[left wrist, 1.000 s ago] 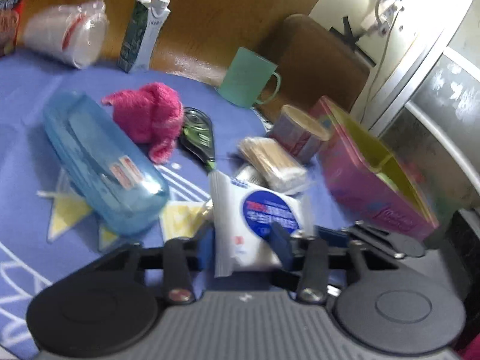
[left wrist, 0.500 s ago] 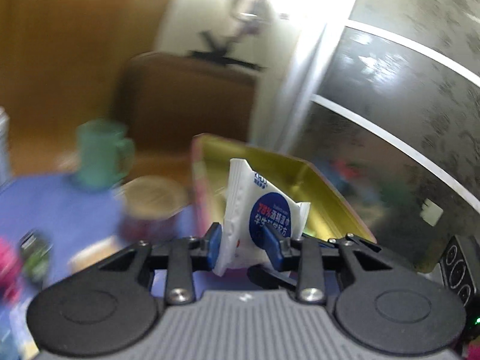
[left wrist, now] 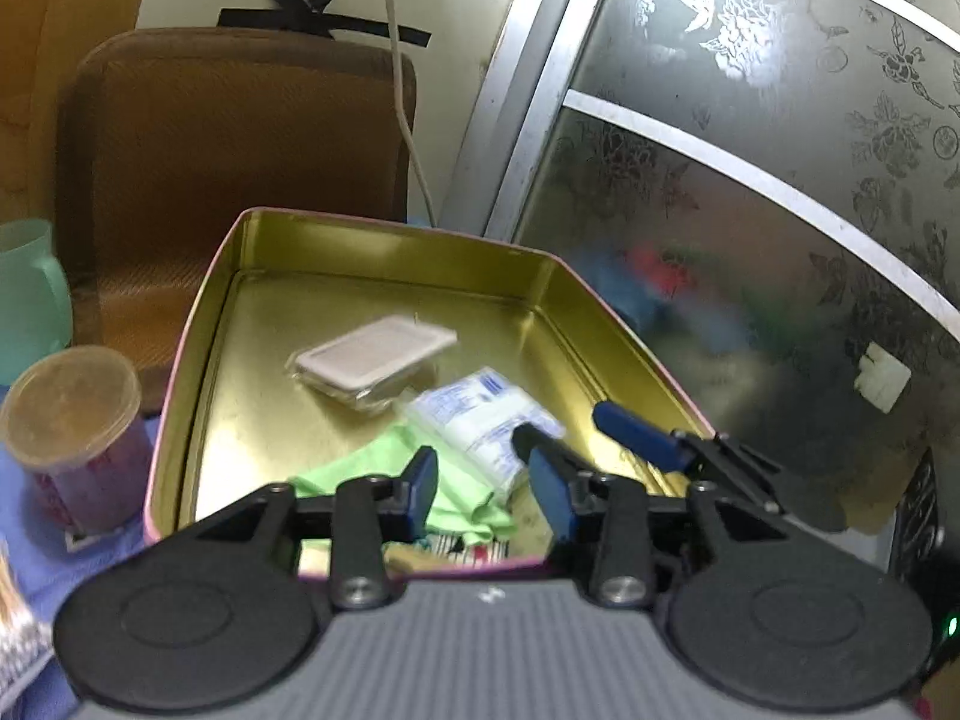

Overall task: Organize soft objects
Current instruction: 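Carry the tissue pack into the pink tin and open the left gripper, then grasp the pink fluffy ball with the right gripper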

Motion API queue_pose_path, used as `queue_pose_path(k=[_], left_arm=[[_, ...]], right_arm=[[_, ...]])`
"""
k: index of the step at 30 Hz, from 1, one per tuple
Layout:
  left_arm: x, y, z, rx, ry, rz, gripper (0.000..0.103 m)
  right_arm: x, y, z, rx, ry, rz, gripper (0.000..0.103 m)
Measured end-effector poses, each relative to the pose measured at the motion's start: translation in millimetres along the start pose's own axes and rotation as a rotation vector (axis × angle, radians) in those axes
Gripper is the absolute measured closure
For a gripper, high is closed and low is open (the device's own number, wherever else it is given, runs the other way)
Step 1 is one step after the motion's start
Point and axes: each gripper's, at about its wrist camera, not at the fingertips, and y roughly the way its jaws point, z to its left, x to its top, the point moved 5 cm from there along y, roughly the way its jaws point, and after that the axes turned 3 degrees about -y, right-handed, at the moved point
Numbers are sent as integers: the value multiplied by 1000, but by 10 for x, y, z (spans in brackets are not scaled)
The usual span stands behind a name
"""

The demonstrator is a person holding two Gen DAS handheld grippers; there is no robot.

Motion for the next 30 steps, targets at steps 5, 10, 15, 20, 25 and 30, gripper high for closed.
queue_pose_path(k=[5,10,15,20,25,30], left_arm=[[-156,-278,107,13,14,-29,65],[-414,-796,291,51,22,-82,60],[-786,-1277,803,146,-70,-88,60],[-1164,-1740,1347,277,-183,-89,60],[-1397,-2227,1861,408,-297,-144,60],[-1486,-2537,2250,553,-359,-224,60]], right_arm=[[-10,-46,-6,19,21,-11,52],[27,-174,150,60,33,-51,52],[85,-310,522,145,-12,-75,52],[129,-466,1092,281,-89,-81,52],[107,-367,1803,467,-168,-32,53],[164,-75,2384,656,-185,57,53]])
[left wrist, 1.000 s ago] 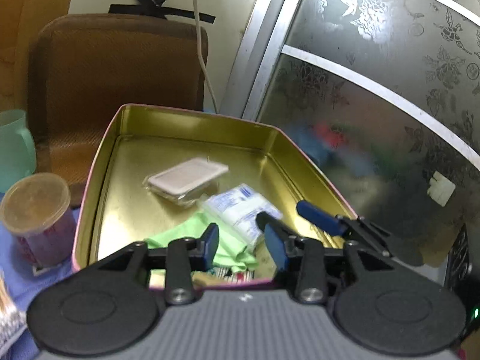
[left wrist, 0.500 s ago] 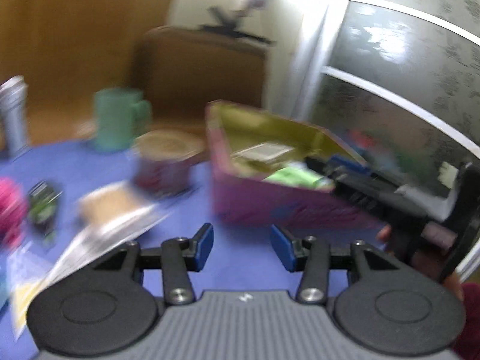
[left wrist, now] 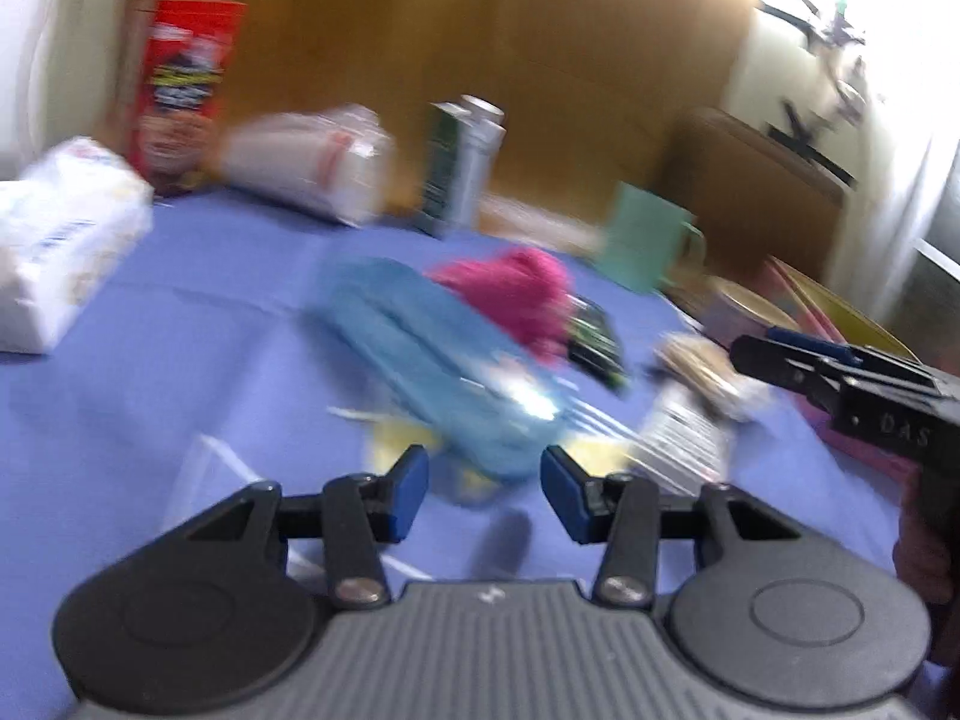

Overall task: Organize soft objects
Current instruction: 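Grasp the pink fluffy ball with the right gripper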

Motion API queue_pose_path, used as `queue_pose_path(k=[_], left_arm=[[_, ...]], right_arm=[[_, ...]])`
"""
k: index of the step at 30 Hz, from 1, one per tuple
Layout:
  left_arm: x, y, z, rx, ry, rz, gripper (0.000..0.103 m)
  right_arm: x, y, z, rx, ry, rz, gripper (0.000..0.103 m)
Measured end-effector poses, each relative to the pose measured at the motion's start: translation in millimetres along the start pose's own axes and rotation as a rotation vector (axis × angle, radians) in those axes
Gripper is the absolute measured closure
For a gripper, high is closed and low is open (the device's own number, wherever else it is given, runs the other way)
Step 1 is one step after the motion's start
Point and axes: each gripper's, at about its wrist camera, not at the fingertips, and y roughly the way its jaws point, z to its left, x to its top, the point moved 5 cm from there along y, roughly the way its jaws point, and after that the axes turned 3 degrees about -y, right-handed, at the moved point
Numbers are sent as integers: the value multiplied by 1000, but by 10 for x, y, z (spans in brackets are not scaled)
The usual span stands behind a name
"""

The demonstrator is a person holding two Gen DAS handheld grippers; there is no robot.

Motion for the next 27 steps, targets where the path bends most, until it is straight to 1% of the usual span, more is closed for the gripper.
queue_pose_path(k=[2,5,7,8,10,11,12,14,15,18,21,23,25,27], left_arm=[[17,-7,86,-14,-48,-24,60],[26,-7,125,-28,-67,-33,60],[21,-34,137,-39,-77,-35,60],[24,-32,149,-46,-85,-35,59],[22,-23,161,-62,-103,-34,59],[11,-21,168,-67,-110,-35,59],[10,-27,174,-74,-117,-36,59],[2,-29,197,-88,-129,-36,57],[3,-34,208,-97,-139,-36,57],[8,-43,236,-126,-166,-30,57],[-6,-76,154,-169,-163,-15,57],[-25,-86,-11,-235,-147,13,57],[-59,-76,-266,-327,-115,59,55],[-108,-59,-545,-401,-76,109,45]], right_arm=[[108,270,184,70,33,35,53],[237,671,419,158,107,86,53],[290,939,520,193,160,124,51],[284,1037,562,205,177,146,48],[246,1225,604,193,204,190,42],[224,1286,626,225,232,210,44],[213,1277,602,234,261,217,46],[239,1134,575,216,266,198,47],[254,1024,550,211,252,170,47],[196,511,487,188,201,86,47],[16,5,458,160,143,50,47],[-169,-286,353,149,119,63,46],[-348,-514,293,149,108,77,46],[-498,-672,296,141,100,88,46]])
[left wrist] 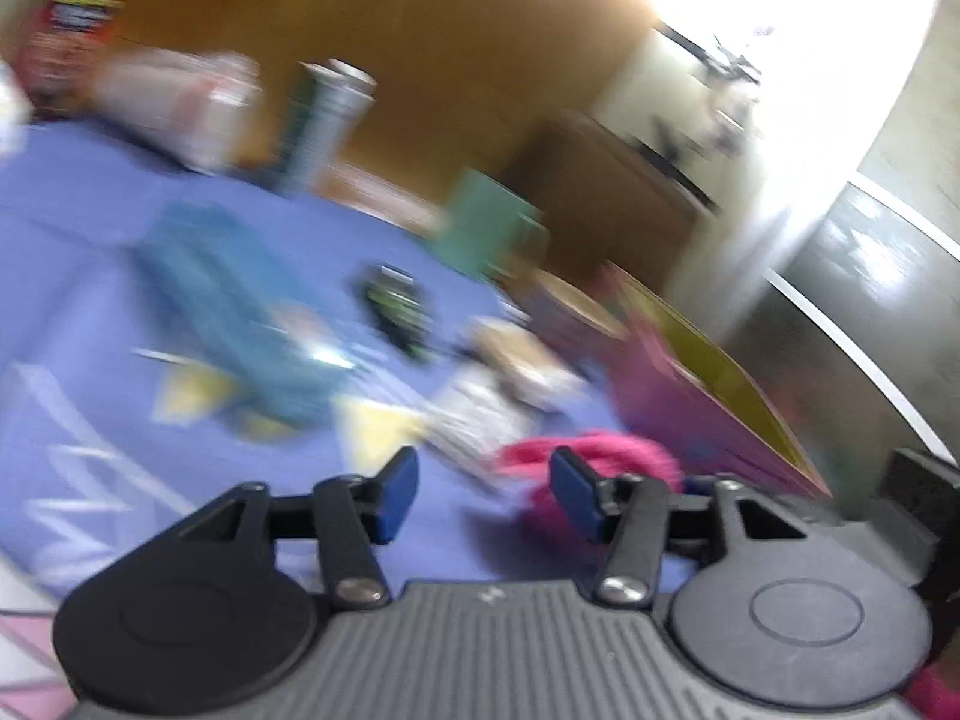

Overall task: Organize soft objects
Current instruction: 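Grasp the pink fluffy ball with the right gripper, then carry the pink ball into the pink tin and open the right gripper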

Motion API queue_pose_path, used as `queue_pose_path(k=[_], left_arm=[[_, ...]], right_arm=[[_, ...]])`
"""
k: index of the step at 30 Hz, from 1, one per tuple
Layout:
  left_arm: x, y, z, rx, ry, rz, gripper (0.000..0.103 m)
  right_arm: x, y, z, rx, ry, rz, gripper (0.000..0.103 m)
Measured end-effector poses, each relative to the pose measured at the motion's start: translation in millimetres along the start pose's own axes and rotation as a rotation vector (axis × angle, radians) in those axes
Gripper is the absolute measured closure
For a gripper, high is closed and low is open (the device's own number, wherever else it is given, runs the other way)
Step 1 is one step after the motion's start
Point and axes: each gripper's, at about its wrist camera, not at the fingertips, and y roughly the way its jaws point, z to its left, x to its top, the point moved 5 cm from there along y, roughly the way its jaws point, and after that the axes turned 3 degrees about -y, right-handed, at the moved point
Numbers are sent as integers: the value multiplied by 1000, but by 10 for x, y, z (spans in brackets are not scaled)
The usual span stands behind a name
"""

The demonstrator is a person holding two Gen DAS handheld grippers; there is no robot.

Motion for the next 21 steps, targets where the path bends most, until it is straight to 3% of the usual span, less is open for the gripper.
queue_pose_path(k=[2,4,6,7,8,9,10,12,16,21], left_arm=[[-57,103,-172,-19,29,34,21],[-114,182,-295,-19,58,54,20],[-170,278,-365,-20,69,95,22],[-207,322,-395,-25,71,115,28],[-233,359,-430,-30,78,130,41],[-258,402,-465,-22,92,145,42],[-263,434,-500,4,111,142,46],[-235,487,-597,7,133,149,48],[-33,606,-961,-44,215,130,47],[218,998,-1635,-110,335,89,47]], right_arm=[[-70,52,55,-36,16,9,43],[-146,42,38,-34,38,13,39],[-197,75,18,-15,61,42,35],[-223,97,5,-1,57,60,35],[-255,111,11,1,44,75,36],[-266,102,29,-2,28,68,40],[-260,100,49,12,18,64,55],[-267,58,28,-5,0,51,58],[-191,-163,-86,-75,-29,-55,59],[53,-536,-528,-250,7,-218,59]])
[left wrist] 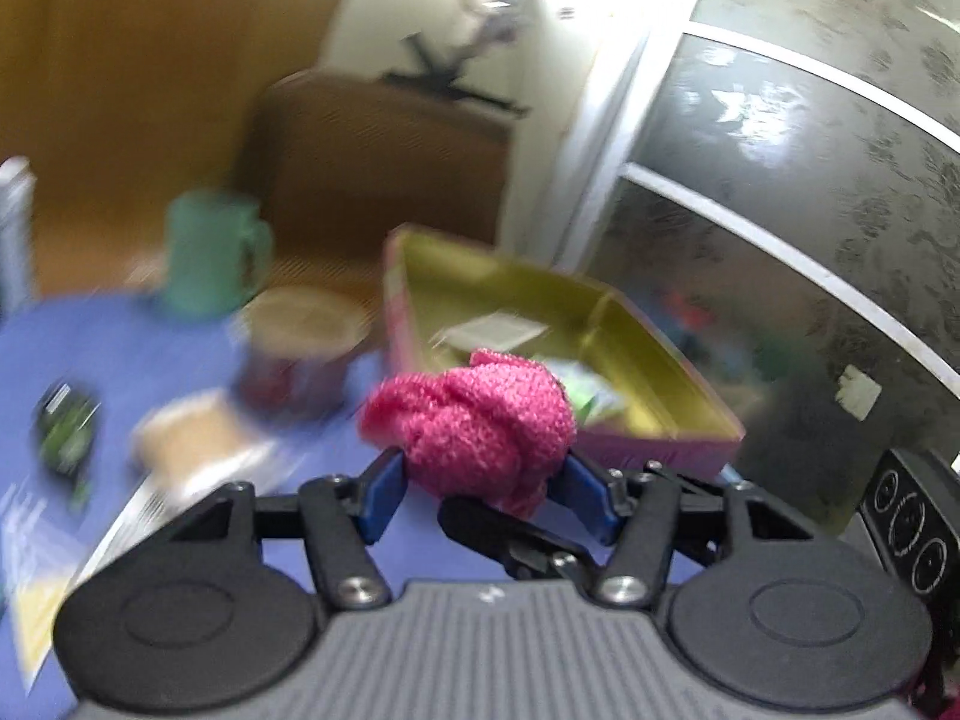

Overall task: Organize soft objects
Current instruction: 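Carry the pink ball into the pink tin and open the right gripper, then grasp the cotton swab pack with the right gripper and lift it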

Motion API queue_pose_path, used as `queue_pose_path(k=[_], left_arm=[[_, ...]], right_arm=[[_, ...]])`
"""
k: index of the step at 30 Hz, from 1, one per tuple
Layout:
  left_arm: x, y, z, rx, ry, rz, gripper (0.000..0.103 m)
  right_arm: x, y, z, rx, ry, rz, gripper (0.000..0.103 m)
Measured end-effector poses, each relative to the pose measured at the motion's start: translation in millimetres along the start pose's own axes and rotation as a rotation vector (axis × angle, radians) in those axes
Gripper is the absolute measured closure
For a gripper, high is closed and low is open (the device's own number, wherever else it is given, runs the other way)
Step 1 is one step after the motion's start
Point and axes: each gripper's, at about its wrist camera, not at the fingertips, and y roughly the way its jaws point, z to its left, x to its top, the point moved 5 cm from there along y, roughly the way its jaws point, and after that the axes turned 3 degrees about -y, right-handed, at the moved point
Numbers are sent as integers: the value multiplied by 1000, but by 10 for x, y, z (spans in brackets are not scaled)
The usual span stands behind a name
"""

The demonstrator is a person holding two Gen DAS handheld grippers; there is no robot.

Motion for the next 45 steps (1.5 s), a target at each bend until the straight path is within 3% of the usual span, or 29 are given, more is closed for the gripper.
queue_pose_path(k=[5,7,9,14,20,25,31,36,40,43,45], left_arm=[[256,623,-310,2,63,1,42],[287,826,-336,54,85,-3,33],[282,910,-299,104,84,-17,32],[171,690,-161,79,38,-39,31],[-111,76,144,116,28,-97,30],[-487,-385,635,213,-51,-68,30],[-803,-766,1212,304,-193,-61,30],[-834,-910,1415,262,-284,-116,31],[-831,-900,1428,249,-283,-124,31],[-835,-866,1409,262,-265,-117,30],[-837,-846,1387,274,-250,-113,30]], right_arm=[[198,72,-572,-176,65,-46,59],[225,178,-751,-247,83,-46,55],[215,313,-932,-328,90,-26,48],[96,322,-1153,-351,140,-17,26],[41,212,-899,-373,86,-35,27],[35,146,-614,-327,59,-63,31],[90,382,-47,-92,18,29,39],[135,953,233,19,-19,160,37],[104,1405,255,44,8,275,25],[29,1584,224,35,20,332,26],[21,1541,154,50,65,332,35]])
